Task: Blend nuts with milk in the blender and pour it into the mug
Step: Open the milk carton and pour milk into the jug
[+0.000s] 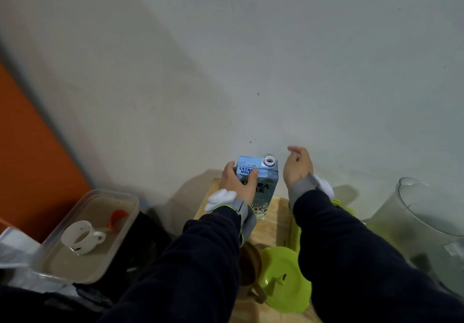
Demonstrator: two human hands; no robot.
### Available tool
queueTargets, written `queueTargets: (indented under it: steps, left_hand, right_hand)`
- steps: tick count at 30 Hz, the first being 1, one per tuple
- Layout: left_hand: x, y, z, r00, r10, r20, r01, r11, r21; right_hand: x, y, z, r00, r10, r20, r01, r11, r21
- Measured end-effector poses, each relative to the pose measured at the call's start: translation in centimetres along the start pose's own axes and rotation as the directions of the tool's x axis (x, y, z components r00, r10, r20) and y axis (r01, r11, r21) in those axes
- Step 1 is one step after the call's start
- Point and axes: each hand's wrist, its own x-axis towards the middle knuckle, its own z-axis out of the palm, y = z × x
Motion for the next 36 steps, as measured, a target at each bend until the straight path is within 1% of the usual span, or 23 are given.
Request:
queueTargets:
  steps: [1, 2, 4, 6, 8, 9, 11, 12, 14, 17, 21, 23, 25, 28, 30, 32, 34, 36]
  left_hand:
    - [0.1, -0.2, -0.2, 0.999, -0.044, 0.029, 0.046, 0.997, -0.069]
    - [0.2, -0.5, -0.3, 0.994, -0.089, 0.066, 0.097, 0.989, -0.114]
    - [0.4, -1.0, -0.5, 0.983, -0.116, 0.141, 0.14, 0.974, -0.18]
    - [0.3, -1.2, -0.3, 0.974, -0.122, 0.193, 0.173, 0.945, -0.276]
    - [0.4, -1.1, 0.1, 0.971, -0.128, 0.2, 0.194, 0.912, -0.362]
    - [0.5, -1.0, 0.2, 0.971, -0.137, 0.197, 0.205, 0.9, -0.384]
    - [0.4, -0.9, 0.5, 0.972, -0.151, 0.18, 0.211, 0.897, -0.387]
    - [0.5, -1.1, 0.7, 0.973, -0.152, 0.172, 0.207, 0.905, -0.371]
    - [0.4, -1.1, 0.9, 0.978, -0.135, 0.158, 0.182, 0.924, -0.336]
    - [0.0, -0.1, 1.1, 0.99, -0.091, 0.105, 0.116, 0.959, -0.259]
    - [-0.6, 1.8, 1.6, 0.997, 0.021, 0.078, -0.012, 0.993, -0.118]
    - [-1.5, 3.6, 2.3, 0.99, 0.123, 0.063, -0.117, 0.99, -0.082]
    - [-1.7, 5.0, 2.5, 0.974, 0.226, 0.022, -0.226, 0.974, -0.006]
    - [-2.6, 8.3, 3.5, 0.932, 0.361, 0.022, -0.361, 0.924, 0.126]
    - [-3.1, 10.4, 4.5, 0.91, 0.411, 0.052, -0.413, 0.889, 0.197]
    - [-3.7, 12.1, 5.6, 0.883, 0.46, 0.094, -0.468, 0.844, 0.262]
    - [-4.4, 13.7, 6.9, 0.84, 0.52, 0.157, -0.541, 0.771, 0.335]
    - [-4.6, 14.5, 7.4, 0.814, 0.537, 0.222, -0.578, 0.71, 0.402]
  right_hand:
    - [0.3, 1.2, 0.4, 0.991, 0.136, 0.004, -0.136, 0.99, 0.048]
    - [0.2, 2.3, 0.8, 0.972, 0.233, 0.025, -0.234, 0.971, 0.049]
    - [-0.2, 4.1, 1.7, 0.945, 0.324, 0.049, -0.325, 0.946, 0.009]
    - [-0.4, 5.8, 2.7, 0.923, 0.376, 0.081, -0.377, 0.926, -0.004]
    - [0.5, 8.7, 4.5, 0.894, 0.424, 0.144, -0.433, 0.901, 0.036]
    - [2.7, 12.4, 6.4, 0.879, 0.442, 0.179, -0.458, 0.887, 0.056]
    - [5.2, 17.2, 9.3, 0.847, 0.462, 0.262, -0.504, 0.855, 0.122]
    - [5.5, 17.6, 9.8, 0.821, 0.49, 0.294, -0.55, 0.816, 0.177]
    - [3.7, 14.6, 8.4, 0.783, 0.535, 0.316, -0.616, 0.735, 0.282]
    - [-0.9, 7.0, 4.3, 0.784, 0.519, 0.341, -0.621, 0.67, 0.406]
    - [-2.6, 3.6, 1.0, 0.77, 0.496, 0.402, -0.638, 0.582, 0.505]
    - [-2.9, 2.2, -1.1, 0.773, 0.461, 0.436, -0.633, 0.519, 0.574]
    - [-3.3, 0.7, -2.0, 0.779, 0.414, 0.471, -0.624, 0.437, 0.648]
    - [-3.8, -1.1, -4.9, 0.818, 0.312, 0.483, -0.57, 0.334, 0.751]
    - [-3.7, -1.9, -6.7, 0.834, 0.257, 0.488, -0.546, 0.251, 0.799]
    - [-3.7, -2.3, -8.5, 0.867, 0.196, 0.459, -0.491, 0.17, 0.855]
    - [-3.3, -1.9, -9.9, 0.892, 0.156, 0.425, -0.444, 0.114, 0.889]
    - [-3.6, -1.8, -10.6, 0.897, 0.139, 0.419, -0.429, 0.051, 0.902]
